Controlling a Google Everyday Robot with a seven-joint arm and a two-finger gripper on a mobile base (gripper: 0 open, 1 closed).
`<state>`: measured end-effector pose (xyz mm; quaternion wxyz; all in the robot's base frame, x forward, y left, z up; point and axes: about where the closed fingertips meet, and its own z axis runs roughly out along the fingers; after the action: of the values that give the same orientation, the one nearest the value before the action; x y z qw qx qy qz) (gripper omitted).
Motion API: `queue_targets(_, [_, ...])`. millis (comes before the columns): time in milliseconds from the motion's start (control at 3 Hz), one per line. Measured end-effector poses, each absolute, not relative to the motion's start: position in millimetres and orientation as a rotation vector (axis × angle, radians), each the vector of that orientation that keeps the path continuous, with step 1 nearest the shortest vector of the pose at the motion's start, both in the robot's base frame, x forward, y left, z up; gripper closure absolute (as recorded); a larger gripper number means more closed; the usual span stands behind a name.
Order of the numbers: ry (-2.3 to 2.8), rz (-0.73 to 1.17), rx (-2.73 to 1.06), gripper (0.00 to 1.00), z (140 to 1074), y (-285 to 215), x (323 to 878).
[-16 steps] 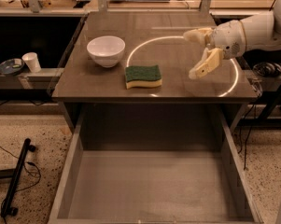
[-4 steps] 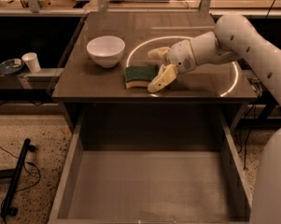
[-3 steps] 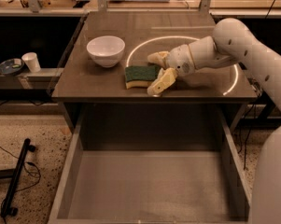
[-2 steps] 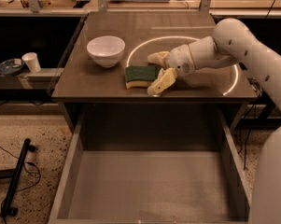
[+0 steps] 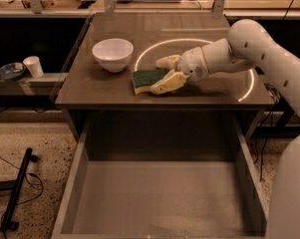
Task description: Place sponge into top drawer
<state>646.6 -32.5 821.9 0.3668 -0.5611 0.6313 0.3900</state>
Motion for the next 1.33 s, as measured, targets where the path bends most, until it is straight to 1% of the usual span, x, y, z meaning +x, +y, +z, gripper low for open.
queue_targets(667, [1.622,1.002,-1.442,0.89,822,-32,647])
queue_targets(1000, [1.617,1.005,-1.445,1.0,822,-31,647])
queue_targets(1333, [1.607,1.003,-1.463,1.0,832,-30,651])
